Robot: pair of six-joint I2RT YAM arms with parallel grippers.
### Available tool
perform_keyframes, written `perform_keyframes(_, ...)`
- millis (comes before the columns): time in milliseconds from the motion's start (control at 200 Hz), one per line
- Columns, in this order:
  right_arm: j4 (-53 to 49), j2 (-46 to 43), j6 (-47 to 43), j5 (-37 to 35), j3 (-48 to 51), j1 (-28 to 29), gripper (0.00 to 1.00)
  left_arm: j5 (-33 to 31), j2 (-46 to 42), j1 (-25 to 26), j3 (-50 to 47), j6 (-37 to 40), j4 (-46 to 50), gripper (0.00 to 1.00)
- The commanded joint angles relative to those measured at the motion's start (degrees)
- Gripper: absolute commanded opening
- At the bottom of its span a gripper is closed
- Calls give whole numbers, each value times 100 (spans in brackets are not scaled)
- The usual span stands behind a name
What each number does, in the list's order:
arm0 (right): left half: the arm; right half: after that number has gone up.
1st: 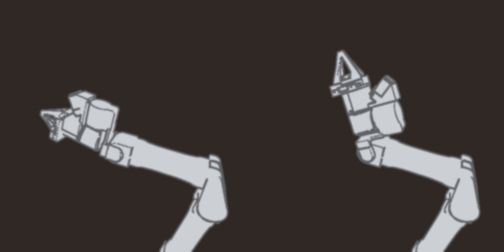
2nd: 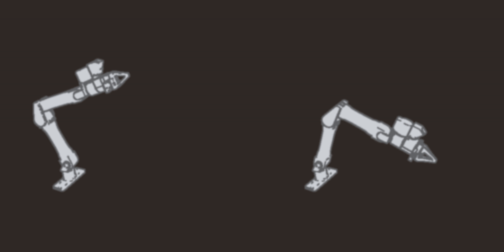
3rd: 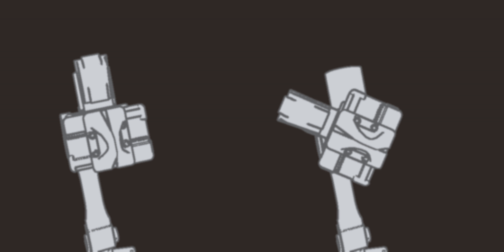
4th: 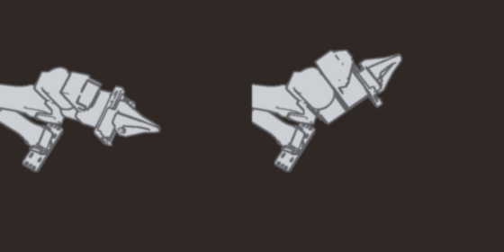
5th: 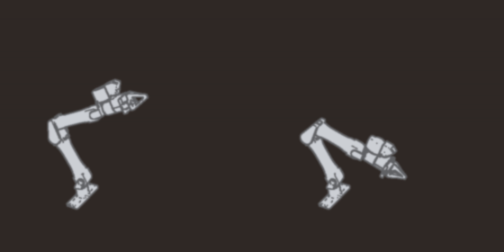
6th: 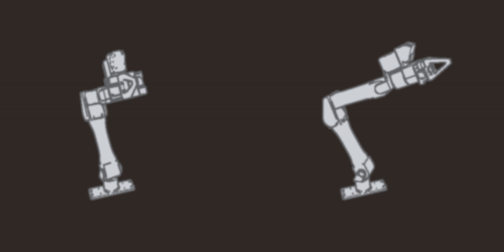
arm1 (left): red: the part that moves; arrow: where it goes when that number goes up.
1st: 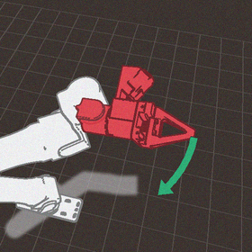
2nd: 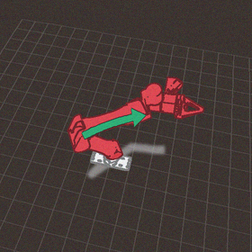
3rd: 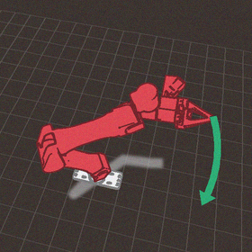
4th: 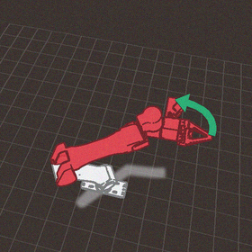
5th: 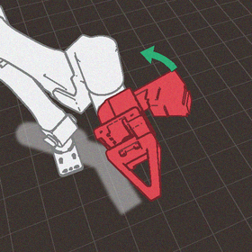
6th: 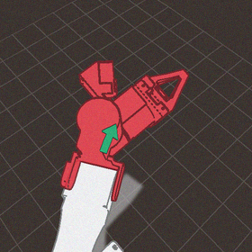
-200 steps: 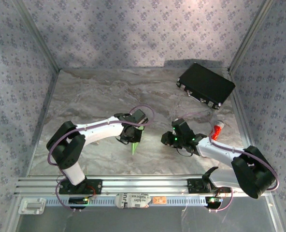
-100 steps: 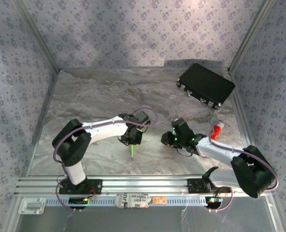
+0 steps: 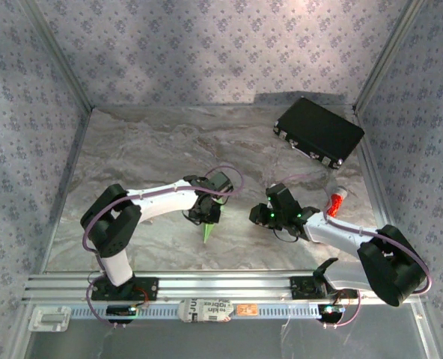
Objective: Fold a paper plane with a square sheet of paper (pick it up from the middle)
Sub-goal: Move a paper plane to the center of the table.
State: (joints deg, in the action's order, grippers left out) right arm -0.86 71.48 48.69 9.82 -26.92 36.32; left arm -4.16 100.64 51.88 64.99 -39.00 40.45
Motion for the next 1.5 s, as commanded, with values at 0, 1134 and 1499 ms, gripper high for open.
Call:
perform_keyframes(0,-42,37,4,2,-81,40,24,77,105,49,57,-37,35,13)
perform_keyframes(1134,-112,44,-8,-20,-70,37,24,-120,246,51,-295,-191,-352,15)
perform_keyframes(1499,-70,-230,20,24,-15,-24,24,-333,237,59,-645,-524,-658,27)
